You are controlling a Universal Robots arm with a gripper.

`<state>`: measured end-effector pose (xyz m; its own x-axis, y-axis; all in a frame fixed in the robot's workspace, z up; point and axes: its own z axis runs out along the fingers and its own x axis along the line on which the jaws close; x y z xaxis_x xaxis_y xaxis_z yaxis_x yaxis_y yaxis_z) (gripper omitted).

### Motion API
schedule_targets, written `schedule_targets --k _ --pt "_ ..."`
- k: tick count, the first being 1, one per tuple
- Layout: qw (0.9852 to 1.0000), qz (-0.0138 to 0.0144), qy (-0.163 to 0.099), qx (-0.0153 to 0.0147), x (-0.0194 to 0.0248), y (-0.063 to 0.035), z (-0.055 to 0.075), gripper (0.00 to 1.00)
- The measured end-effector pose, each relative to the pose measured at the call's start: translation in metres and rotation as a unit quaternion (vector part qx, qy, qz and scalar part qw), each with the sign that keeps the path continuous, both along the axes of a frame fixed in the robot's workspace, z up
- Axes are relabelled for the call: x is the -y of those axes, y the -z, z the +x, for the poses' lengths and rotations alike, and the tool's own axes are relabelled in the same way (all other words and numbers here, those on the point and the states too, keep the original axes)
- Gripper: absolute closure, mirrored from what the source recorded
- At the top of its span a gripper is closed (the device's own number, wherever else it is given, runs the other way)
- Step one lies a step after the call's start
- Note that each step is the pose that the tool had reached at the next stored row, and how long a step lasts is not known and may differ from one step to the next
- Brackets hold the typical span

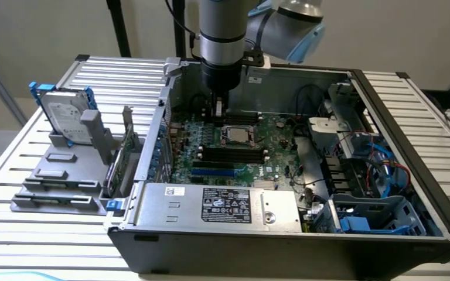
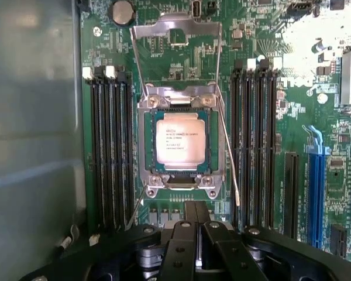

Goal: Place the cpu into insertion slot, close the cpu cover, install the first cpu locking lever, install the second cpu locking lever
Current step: 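Close the cpu cover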

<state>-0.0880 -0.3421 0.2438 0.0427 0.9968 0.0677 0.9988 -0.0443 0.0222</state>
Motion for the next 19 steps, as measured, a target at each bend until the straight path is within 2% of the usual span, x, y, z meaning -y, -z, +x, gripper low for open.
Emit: schedule_targets --k 13,15,19 --pt "1.0000 0.0000 0.000 -0.0001 0.0000 -0.0004 0.000 0.89" --pt "1.0000 -0.0002 0.000 -0.0020 0.0000 -0.0010 0.005 0.89" --pt "1.0000 0.0000 0.000 -0.0089 0.0000 -0.0069 0.022 0.89"
